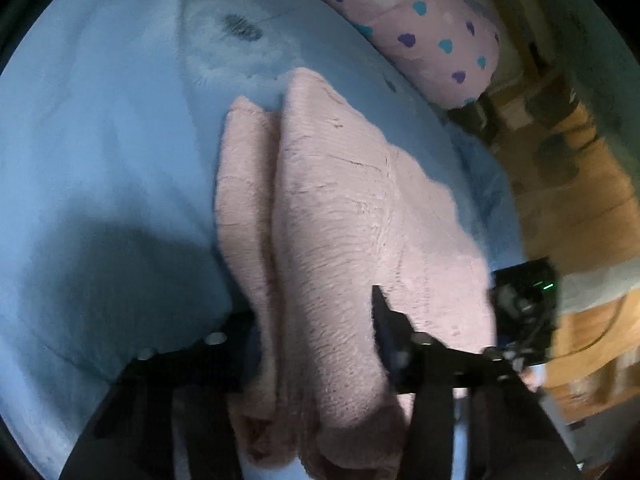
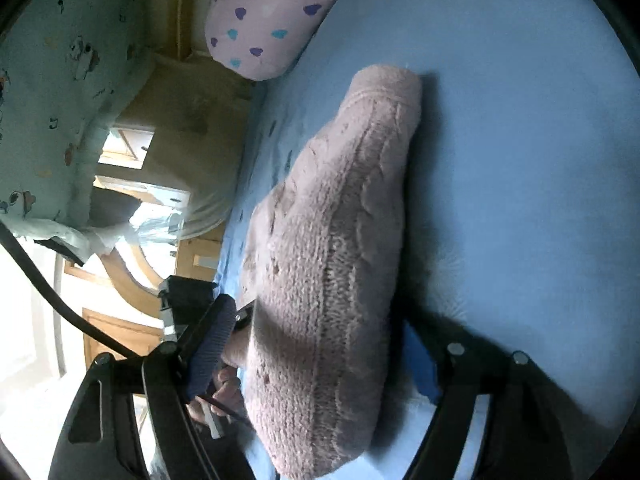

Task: Fold small clothes
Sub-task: 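Close both tools on the cardigan end, then lift the held end with both tools and fold it over the cardigan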

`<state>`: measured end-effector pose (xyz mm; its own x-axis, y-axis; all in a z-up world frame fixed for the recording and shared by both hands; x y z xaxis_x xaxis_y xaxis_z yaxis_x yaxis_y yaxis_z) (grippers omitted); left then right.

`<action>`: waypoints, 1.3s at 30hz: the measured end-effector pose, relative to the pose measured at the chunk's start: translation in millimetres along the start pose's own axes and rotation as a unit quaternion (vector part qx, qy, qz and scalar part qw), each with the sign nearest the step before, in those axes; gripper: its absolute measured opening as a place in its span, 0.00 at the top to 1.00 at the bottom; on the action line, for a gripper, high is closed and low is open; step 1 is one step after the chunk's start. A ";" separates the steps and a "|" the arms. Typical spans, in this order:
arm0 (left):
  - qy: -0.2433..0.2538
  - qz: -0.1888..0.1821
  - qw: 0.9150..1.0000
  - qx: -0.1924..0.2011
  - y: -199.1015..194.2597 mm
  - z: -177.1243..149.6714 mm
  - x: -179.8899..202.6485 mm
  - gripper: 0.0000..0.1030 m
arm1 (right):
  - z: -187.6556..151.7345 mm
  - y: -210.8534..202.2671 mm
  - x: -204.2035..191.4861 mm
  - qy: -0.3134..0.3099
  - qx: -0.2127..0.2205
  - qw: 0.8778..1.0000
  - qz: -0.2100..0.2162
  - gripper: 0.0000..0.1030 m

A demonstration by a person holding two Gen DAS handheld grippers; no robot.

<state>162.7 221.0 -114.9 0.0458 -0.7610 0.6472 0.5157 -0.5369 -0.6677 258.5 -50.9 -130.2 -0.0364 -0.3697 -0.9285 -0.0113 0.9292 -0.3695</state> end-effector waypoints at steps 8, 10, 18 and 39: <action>-0.048 -0.073 0.996 0.010 -3.3 -5.1 -22.7 0.73 | -8.3 8.9 -6.8 -0.041 -0.006 0.998 -0.040 0.21; -0.038 -0.068 0.997 0.009 -3.1 -4.0 -21.0 0.73 | -12.1 9.9 -7.2 -0.059 -0.001 0.997 -0.047 0.21; 0.006 -0.018 1.000 0.010 -0.7 2.3 -2.9 0.73 | -14.9 12.5 -7.4 -0.078 0.032 0.994 -0.073 0.52; 0.116 -0.052 0.991 0.051 37.5 157.3 137.6 0.76 | 108.1 -104.9 -122.8 -0.146 0.134 0.975 -0.099 0.59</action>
<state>322.9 153.5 7.0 -0.2035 -0.7726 0.6014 0.5910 -0.5866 -0.5537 372.2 -103.4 18.5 0.2258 -0.5624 -0.7955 0.2731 0.8204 -0.5024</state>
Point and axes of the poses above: each gripper's, at about its wrist camera, not at the fingertips, and y roughly the way its jaws point, x to its right, z to its top, the point moved 4 cm from there along y, roughly the way its jaws point, and after that the axes turned 12 degrees about y, right-handed, at the moved point
